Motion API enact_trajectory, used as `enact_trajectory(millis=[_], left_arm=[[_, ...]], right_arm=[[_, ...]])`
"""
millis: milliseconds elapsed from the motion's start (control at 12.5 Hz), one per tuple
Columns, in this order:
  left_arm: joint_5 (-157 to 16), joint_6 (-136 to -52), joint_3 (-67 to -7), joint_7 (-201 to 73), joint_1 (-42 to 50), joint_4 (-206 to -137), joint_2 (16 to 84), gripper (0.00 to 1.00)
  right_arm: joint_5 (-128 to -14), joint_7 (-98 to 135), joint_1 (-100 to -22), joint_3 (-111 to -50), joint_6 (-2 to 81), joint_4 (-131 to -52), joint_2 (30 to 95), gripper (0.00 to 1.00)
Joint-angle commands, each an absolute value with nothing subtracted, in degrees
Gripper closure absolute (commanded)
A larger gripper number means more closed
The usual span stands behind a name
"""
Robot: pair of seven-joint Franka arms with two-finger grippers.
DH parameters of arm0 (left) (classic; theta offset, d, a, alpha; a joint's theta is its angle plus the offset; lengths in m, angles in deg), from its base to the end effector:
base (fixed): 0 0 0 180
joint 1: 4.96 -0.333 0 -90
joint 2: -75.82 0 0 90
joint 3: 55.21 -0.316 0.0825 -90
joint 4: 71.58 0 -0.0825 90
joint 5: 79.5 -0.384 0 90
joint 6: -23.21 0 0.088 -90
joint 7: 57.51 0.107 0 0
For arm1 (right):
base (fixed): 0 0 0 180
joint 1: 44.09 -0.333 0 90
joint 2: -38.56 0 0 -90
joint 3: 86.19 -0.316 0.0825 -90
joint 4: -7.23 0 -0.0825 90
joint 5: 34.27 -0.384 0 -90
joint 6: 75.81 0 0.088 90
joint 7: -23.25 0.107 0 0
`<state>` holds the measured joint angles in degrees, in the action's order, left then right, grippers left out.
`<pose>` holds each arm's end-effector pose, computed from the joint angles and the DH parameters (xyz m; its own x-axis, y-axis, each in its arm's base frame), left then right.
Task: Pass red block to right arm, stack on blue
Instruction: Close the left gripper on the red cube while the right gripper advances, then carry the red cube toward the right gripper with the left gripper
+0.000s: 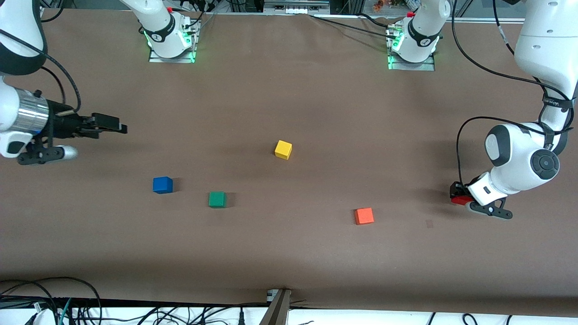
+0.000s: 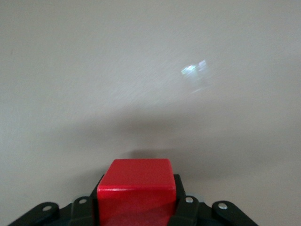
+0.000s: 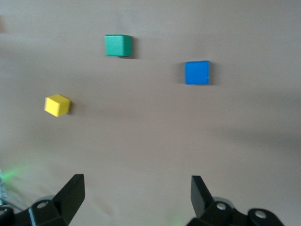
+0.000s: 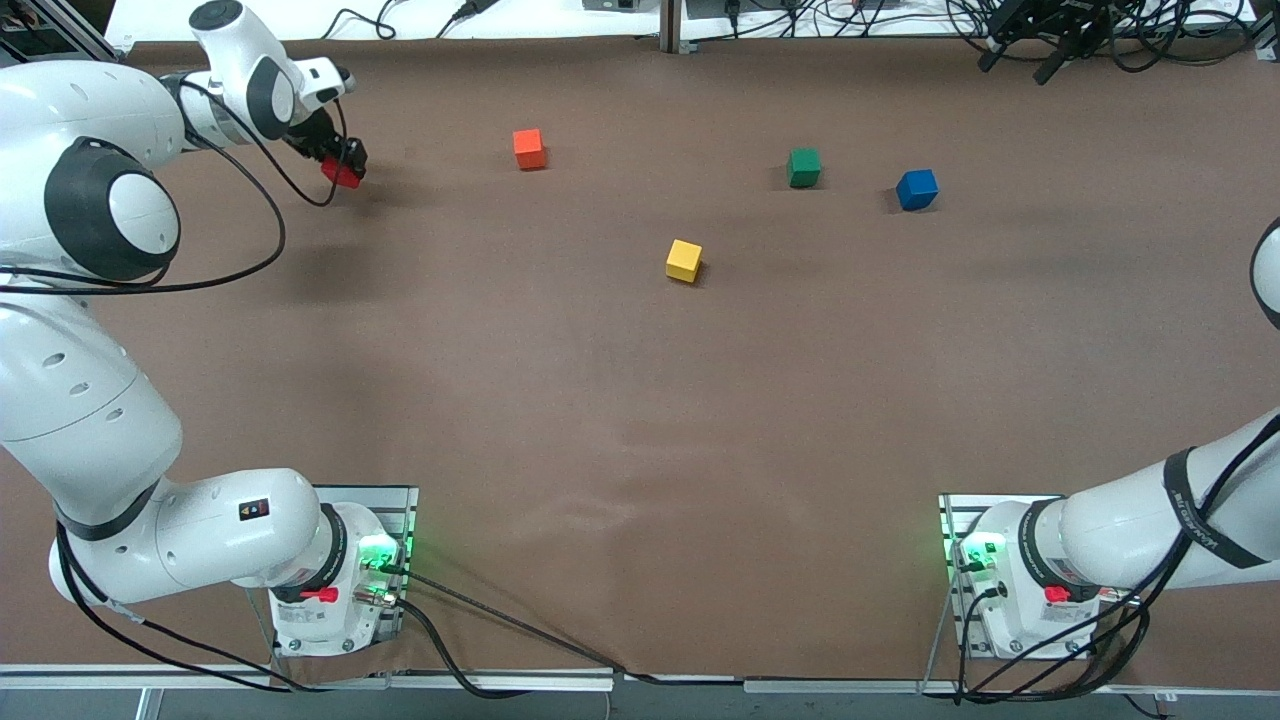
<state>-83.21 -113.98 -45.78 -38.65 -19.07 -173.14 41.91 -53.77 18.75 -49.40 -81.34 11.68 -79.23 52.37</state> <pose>0.6617 0.0640 0.2336 0.9640 -0.2607 0.0521 -0.2624 -0.9645 0.0305 0.6108 0.0470 0.5150 0.9766 0.0949 -0.1932 0.0274 -0.9451 -0.3256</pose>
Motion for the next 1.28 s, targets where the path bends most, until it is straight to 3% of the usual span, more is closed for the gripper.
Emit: enact_trajectory(millis=[0, 321, 561, 962, 1203], left_arm=[[-83.3, -112.3, -40.3, -37.3, -20.6, -172.4, 44.4, 0.91], [-76.5, -112.1, -21.1, -26.4, -34.8, -172.1, 43.7, 0.93], [-71.8, -111.0, -10.8, -11.9, -41.3, -172.7, 42.2, 0.95], [-54.9, -111.3, -2.7, 7.3, -39.8, -172.0, 39.2, 0.94], [-43.1, -112.0, 1.4, 20.3, -38.3, -172.0, 38.8, 1.0]], right_arm=[[-62.2, 19.9, -50.0, -81.4, 11.4, -78.2, 54.4, 0.0], [-73.1, 19.5, -51.5, -82.0, 10.9, -78.3, 57.1, 0.0], [-80.0, 19.3, -53.2, -82.2, 10.8, -78.5, 58.9, 0.0], [-95.3, 19.5, -55.7, -82.3, 11.5, -78.6, 63.7, 0.0], [-102.7, 19.4, -57.4, -82.3, 13.6, -78.8, 66.3, 0.0]])
